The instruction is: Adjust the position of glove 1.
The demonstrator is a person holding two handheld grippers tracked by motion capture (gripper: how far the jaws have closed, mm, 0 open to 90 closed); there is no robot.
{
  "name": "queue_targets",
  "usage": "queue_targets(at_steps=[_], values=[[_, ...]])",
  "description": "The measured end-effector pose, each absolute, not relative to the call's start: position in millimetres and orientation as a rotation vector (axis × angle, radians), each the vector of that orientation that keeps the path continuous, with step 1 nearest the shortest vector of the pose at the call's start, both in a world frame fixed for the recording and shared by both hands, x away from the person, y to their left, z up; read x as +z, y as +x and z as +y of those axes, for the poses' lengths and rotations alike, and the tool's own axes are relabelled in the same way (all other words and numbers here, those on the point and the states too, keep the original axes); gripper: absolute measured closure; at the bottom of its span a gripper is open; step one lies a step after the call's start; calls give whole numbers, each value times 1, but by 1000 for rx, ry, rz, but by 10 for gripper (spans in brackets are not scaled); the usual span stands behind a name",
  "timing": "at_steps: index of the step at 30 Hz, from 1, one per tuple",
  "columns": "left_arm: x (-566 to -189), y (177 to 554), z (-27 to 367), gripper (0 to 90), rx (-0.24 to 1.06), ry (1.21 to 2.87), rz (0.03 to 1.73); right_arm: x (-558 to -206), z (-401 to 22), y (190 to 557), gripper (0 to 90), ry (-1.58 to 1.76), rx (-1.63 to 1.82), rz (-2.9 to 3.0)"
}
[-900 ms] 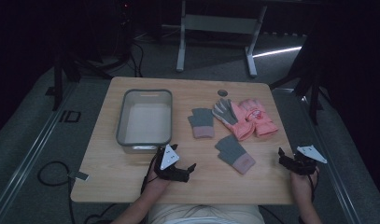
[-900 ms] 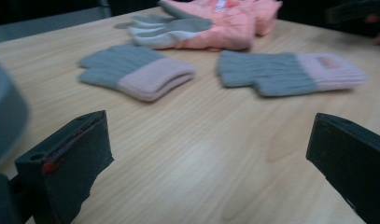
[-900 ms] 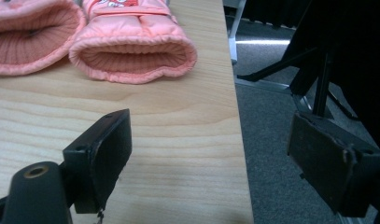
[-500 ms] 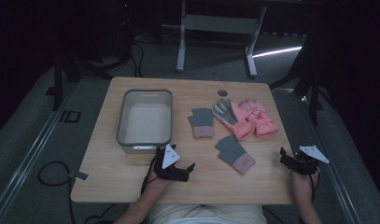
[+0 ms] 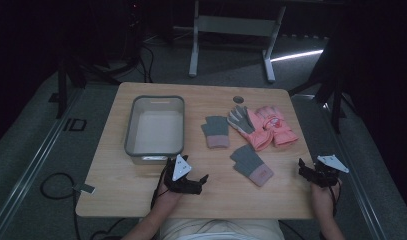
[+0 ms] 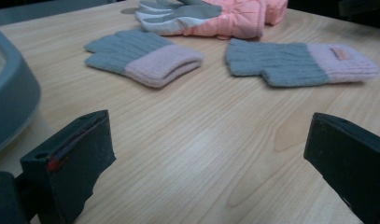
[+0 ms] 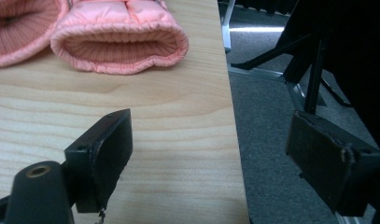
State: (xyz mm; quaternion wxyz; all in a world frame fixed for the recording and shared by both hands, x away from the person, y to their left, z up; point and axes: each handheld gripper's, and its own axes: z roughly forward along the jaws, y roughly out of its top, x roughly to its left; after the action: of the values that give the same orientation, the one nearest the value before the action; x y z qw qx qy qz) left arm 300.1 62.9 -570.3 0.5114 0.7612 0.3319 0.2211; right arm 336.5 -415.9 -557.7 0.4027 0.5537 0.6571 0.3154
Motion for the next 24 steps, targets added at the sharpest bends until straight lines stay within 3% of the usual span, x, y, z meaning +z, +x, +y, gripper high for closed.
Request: queue_targets(at_steps=[19,24], values=[[-570,302,65,0,454,1826,749,-557,-417,345,134,1473,780,1740],[-570,305,62,0,494,1838,836,-554,-416,345,134,1467,756,1743]])
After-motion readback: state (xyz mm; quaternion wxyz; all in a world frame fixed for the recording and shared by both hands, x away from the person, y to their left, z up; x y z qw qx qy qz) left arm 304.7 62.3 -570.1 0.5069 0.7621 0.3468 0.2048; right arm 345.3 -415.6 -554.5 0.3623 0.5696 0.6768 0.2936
